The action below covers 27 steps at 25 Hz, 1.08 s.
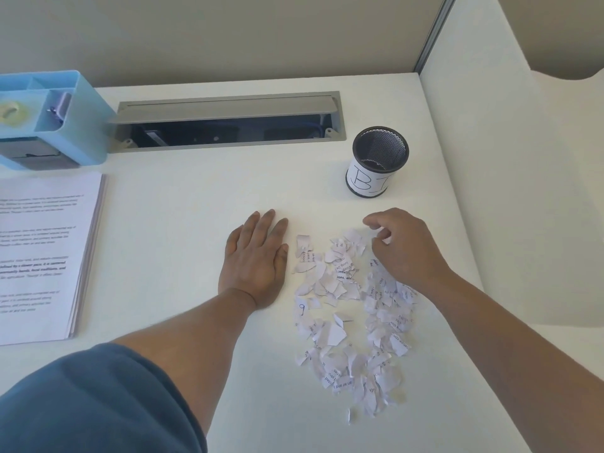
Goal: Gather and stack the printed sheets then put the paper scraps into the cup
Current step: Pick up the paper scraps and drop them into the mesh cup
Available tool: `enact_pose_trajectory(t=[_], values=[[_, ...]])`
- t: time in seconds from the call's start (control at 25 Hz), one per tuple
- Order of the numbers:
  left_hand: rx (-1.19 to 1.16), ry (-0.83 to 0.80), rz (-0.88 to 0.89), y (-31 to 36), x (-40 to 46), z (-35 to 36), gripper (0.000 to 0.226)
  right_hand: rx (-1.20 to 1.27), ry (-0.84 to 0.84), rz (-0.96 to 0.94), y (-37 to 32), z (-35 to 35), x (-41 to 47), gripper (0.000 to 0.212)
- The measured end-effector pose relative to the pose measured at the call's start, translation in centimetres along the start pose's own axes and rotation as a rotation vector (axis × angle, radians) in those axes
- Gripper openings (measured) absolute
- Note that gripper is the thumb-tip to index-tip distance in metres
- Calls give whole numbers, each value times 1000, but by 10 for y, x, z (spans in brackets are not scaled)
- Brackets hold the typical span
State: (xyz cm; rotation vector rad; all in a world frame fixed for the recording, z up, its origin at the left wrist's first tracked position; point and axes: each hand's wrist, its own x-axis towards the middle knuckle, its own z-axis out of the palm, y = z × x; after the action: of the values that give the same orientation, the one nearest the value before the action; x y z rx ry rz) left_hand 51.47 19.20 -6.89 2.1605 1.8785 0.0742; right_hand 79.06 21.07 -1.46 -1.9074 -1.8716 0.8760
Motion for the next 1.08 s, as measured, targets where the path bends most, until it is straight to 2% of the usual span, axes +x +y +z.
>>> enact_pose_trajectory(t=[0.08,0.2,0.44,0.6,0.68,0.8,0.92,1.08], values=[[4,2,1,0,0,0,59,-111,-72,102,4,-4,-5,41],[5,-4,3,0,0,0,59,-192,-183,197,1,1,-9,57],[7,2,0,0,0,1,59,-129,-215,105,-14,13,-1,60],[6,6,1,-1,0,1,59,-232,-240,67,-26,23,3,65],[12,2,1,0,0,1,59,-285,-233,44,-32,29,3,49],[11,0,2,0,1,1,60,-234,-216,33,-35,32,9,23],[6,7,3,0,0,1,60,-164,-200,10,-33,31,10,23],[10,3,6,-1,1,2,59,68,-98,61,-32,12,2,17]])
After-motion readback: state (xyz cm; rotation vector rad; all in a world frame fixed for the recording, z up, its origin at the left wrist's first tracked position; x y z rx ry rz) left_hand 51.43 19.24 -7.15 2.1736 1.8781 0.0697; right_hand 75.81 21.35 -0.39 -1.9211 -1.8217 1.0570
